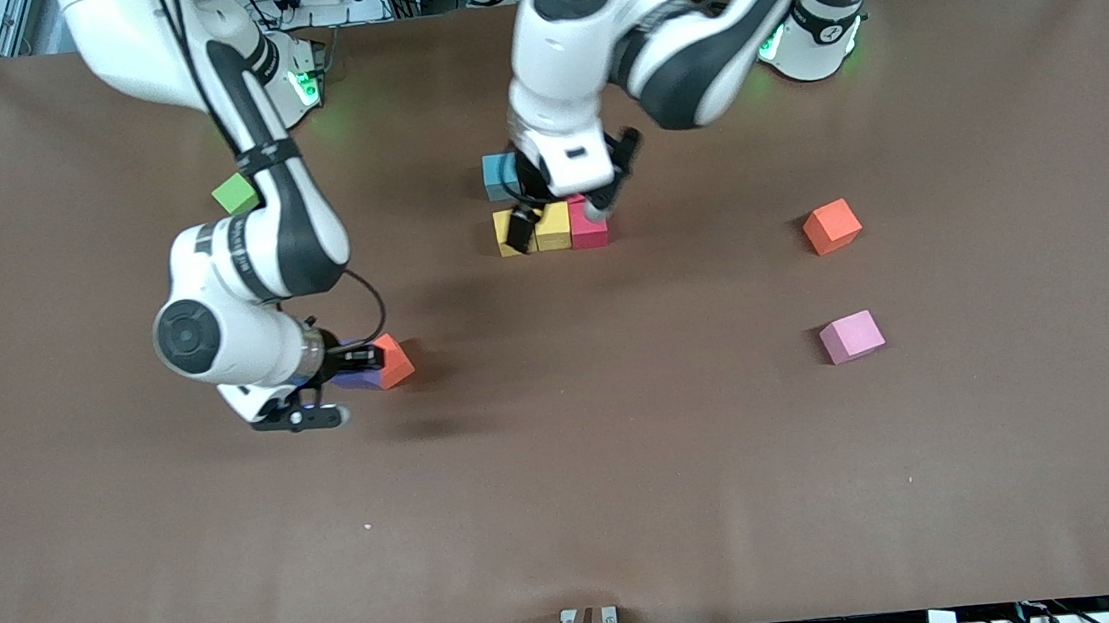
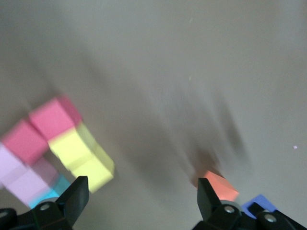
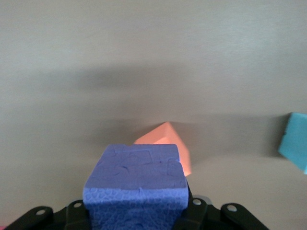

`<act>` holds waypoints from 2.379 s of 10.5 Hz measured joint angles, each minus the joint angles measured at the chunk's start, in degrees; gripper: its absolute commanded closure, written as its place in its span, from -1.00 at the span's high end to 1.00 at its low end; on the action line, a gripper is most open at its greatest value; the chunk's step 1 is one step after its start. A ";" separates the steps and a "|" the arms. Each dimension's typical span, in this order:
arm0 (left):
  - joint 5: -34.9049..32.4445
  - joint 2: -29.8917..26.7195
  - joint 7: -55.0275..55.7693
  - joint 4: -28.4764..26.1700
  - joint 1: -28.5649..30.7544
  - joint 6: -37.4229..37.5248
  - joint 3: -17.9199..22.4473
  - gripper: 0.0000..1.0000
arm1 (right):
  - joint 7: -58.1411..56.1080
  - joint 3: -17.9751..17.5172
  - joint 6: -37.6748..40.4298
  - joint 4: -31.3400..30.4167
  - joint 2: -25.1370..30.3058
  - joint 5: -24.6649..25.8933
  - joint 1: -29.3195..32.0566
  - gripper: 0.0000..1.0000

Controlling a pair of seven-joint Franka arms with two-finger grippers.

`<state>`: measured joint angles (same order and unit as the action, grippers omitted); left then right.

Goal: Form number 2 with 11 blocks
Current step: 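Carry the blue cube with the right gripper while the left gripper withdraws, then place the blue cube on the cluster while the left gripper reaches pink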

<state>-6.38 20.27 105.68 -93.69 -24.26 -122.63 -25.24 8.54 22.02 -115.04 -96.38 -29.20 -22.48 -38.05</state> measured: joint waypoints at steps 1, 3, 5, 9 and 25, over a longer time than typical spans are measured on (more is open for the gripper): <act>2.53 -0.48 -9.54 -1.03 3.50 1.37 -0.03 1.00 | 0.16 -0.08 0.12 0.00 -0.05 -0.01 -1.52 0.26; 5.15 -1.95 -24.47 -6.11 9.95 3.10 -0.10 1.00 | 1.42 -0.28 0.44 -0.06 -0.33 -0.04 -5.30 0.26; 5.32 -6.47 -38.50 -14.65 15.35 4.02 -0.37 1.00 | 3.69 -0.46 -0.07 -0.11 -1.17 -0.04 -10.43 0.26; 5.53 -16.40 -61.03 -32.54 23.63 3.98 0.20 1.00 | 10.90 -0.62 -7.39 -0.33 -6.20 -0.04 -21.29 0.26; 5.88 -15.74 -87.69 -41.87 26.81 -9.25 16.59 1.00 | 17.82 -0.57 -18.85 -8.01 -8.62 -0.05 -29.63 0.88</act>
<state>-0.51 4.53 17.99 -135.57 2.55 -131.88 -8.66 26.36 21.45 -133.89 -104.39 -37.82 -22.52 -67.68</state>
